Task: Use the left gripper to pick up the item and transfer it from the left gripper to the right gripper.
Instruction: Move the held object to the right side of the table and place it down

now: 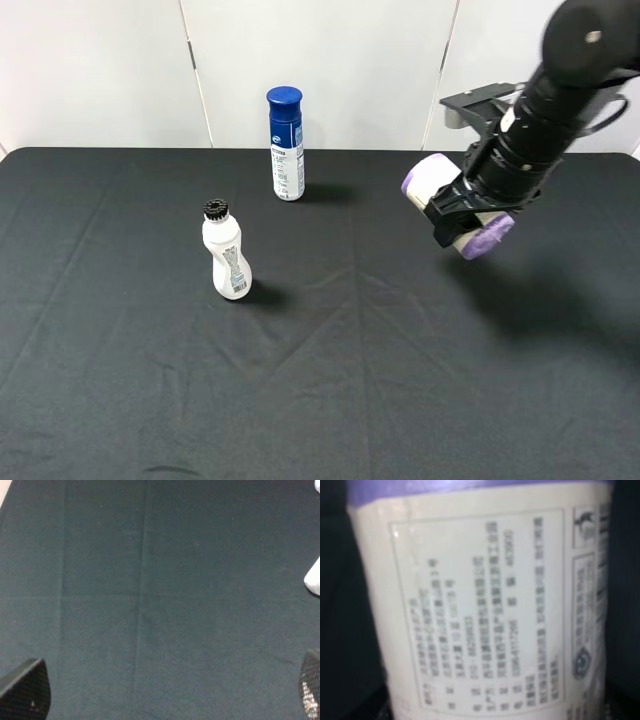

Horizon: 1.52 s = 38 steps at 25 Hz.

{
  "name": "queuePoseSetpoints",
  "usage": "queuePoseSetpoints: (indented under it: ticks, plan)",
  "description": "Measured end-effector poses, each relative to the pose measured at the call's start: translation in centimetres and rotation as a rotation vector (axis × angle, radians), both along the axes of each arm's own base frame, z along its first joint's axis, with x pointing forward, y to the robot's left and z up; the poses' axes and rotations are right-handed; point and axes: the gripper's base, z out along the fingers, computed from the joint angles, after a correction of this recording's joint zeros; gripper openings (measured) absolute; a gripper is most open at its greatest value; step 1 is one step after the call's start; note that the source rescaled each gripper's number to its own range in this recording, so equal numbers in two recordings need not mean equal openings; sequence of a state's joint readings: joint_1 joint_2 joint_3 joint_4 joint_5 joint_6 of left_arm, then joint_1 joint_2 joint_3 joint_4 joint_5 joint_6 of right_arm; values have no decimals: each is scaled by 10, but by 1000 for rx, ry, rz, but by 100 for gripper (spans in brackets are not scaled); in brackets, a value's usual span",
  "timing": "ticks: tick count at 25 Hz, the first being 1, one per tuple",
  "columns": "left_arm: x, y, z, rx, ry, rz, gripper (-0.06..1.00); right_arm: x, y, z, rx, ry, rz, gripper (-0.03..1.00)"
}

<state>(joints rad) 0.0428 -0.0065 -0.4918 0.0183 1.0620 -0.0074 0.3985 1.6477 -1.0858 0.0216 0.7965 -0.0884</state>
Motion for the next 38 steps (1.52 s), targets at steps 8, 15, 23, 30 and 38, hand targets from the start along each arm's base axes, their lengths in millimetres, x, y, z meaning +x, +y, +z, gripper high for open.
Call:
queuePoseSetpoints:
  ticks: [8, 15, 23, 30, 38]
  plan:
    - [0, 0, 0, 0, 0, 0, 100, 33, 7, -25, -21, 43, -14, 1]
    - [0, 0, 0, 0, 0, 0, 100, 48, -18, -42, -34, 85, -95, 1]
    - [0, 0, 0, 0, 0, 0, 100, 51, -19, -46, -24, 86, -109, 1]
    - [0, 0, 0, 0, 0, 0, 100, 52, -19, -45, -17, 69, -110, 1]
    - [0, 0, 0, 0, 0, 0, 100, 52, -19, -45, -17, 68, -110, 1]
